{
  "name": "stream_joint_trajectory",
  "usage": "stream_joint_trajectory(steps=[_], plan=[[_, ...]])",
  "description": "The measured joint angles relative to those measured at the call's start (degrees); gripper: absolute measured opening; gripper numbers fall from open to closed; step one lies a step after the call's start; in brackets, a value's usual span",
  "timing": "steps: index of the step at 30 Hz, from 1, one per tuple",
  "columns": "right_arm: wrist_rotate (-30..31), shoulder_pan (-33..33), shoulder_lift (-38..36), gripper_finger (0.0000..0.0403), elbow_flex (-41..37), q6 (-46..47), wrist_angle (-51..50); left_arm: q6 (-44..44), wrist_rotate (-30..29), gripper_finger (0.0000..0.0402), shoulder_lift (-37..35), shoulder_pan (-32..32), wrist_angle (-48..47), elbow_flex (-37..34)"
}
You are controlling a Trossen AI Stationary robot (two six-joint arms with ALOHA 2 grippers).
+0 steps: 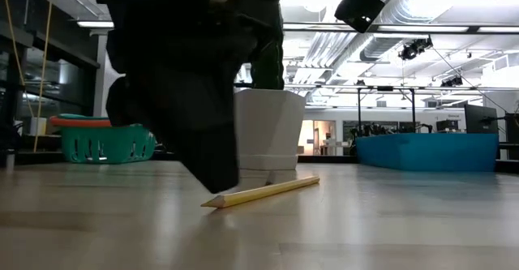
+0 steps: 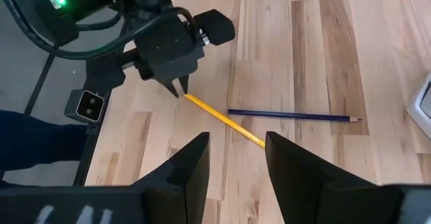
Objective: Sort pens & pencils
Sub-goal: Put the yellow pencil into the green bin
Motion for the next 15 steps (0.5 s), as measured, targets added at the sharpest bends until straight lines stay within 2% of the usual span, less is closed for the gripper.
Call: stream_joint_trajectory(steps=[15], plan=[[-0.01,0.00,0.00,0.0136,0.00,0.02,0.13,0.00,0.52,0.0046,0.06,0.00,-3.49,-0.04]])
